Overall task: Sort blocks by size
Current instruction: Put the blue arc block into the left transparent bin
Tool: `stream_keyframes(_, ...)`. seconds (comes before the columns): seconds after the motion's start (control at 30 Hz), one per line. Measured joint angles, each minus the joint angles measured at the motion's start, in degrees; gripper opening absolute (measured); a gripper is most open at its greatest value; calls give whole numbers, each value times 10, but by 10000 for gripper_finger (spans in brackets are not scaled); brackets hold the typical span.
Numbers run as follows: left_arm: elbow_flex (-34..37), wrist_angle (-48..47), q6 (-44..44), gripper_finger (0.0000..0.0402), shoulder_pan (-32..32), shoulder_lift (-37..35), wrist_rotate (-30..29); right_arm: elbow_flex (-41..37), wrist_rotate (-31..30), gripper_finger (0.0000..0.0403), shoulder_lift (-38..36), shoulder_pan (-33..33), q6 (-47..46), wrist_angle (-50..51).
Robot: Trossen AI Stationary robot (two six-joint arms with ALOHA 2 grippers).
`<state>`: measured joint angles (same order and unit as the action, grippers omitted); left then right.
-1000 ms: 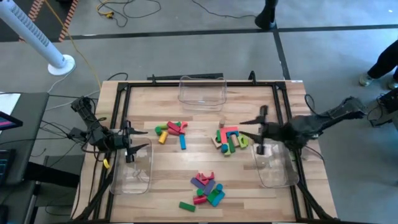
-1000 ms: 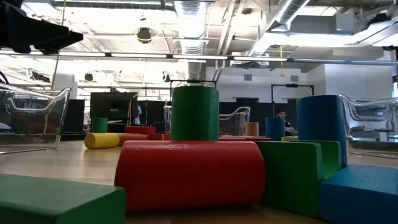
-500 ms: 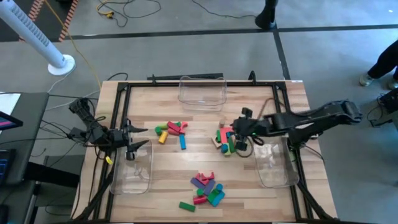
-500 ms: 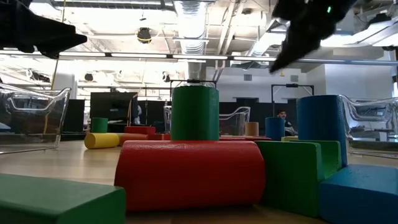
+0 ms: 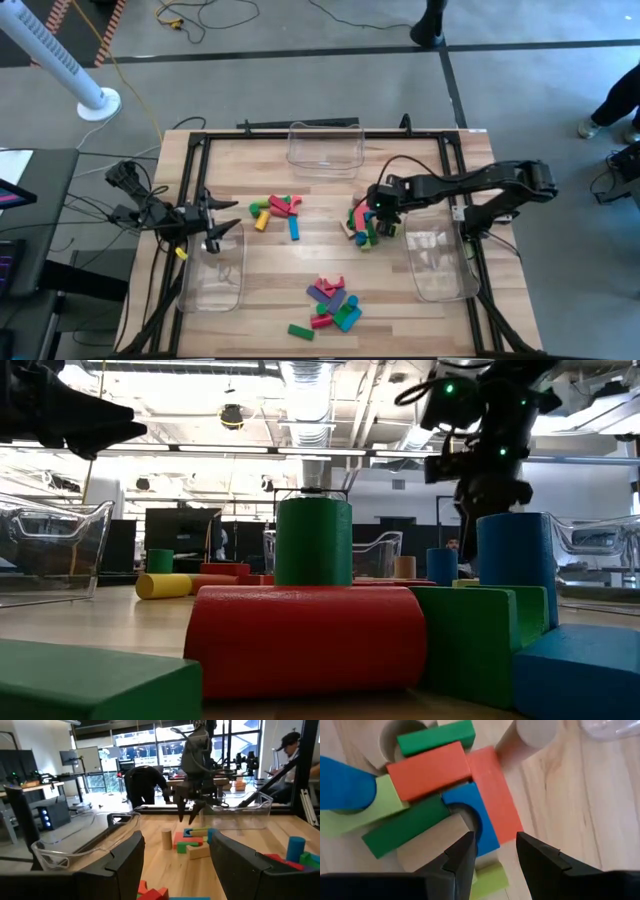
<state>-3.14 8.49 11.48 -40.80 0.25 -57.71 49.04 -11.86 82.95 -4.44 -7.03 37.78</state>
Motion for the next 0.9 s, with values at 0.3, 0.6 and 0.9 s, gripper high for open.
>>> stream_keyframes(0.3, 0, -1, -8, 215, 0, 0, 0, 0, 2, 179, 55, -6, 24, -8)
stream_keyframes(0.6, 0, 0, -8, 215, 0, 0, 0, 1, -4, 177, 99, -39, 60, -41)
stream_keyframes(0.9, 0, 1, -2, 215, 0, 0, -1, 1, -5, 100, 99, -38, 87, -41)
